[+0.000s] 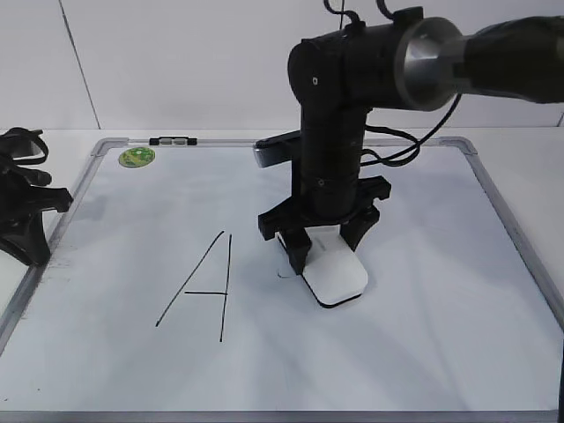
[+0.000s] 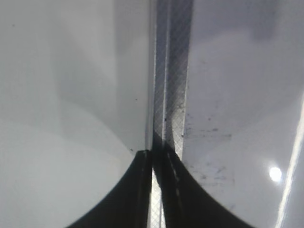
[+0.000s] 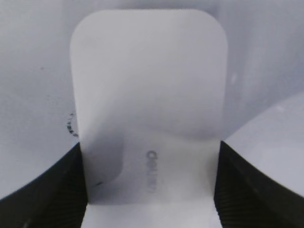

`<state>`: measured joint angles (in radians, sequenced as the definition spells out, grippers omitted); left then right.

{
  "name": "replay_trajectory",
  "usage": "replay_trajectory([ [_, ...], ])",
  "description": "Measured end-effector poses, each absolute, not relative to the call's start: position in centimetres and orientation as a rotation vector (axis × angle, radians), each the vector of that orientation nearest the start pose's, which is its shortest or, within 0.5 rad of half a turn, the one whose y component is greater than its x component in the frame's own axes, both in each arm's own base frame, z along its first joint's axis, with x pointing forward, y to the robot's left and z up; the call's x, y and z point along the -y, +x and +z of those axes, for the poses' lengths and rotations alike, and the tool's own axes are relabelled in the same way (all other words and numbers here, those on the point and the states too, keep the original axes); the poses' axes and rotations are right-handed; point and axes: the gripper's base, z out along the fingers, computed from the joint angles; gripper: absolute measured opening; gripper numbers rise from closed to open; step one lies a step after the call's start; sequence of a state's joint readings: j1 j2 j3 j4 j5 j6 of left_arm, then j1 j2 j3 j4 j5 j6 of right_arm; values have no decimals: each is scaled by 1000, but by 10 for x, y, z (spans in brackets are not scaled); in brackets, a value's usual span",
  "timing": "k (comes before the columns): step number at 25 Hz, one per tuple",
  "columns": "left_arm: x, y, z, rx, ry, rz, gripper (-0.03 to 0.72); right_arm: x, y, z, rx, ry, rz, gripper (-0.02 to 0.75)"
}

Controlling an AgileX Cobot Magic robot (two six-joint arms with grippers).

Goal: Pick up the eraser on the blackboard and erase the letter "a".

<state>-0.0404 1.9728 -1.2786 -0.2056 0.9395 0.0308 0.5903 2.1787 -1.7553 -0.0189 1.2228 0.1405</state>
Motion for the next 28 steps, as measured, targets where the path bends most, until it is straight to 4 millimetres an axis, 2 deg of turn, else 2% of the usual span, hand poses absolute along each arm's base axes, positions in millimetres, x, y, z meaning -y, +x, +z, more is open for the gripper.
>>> replay_trajectory([
  [9, 30, 367, 153, -3106, -75, -261, 43, -281, 339, 177, -2977, -894, -72, 534],
  [13, 30, 367, 153, -3106, -75, -261, 43, -290, 332, 177, -2966, -933, -74, 534],
  [22, 30, 367, 153, -3106, -75, -261, 43, -293, 329, 177, -2955, -936, -97, 534],
  [28, 30, 367, 153, -3106, -75, -261, 43, -286, 336, 176, -2973, -885, -99, 534],
])
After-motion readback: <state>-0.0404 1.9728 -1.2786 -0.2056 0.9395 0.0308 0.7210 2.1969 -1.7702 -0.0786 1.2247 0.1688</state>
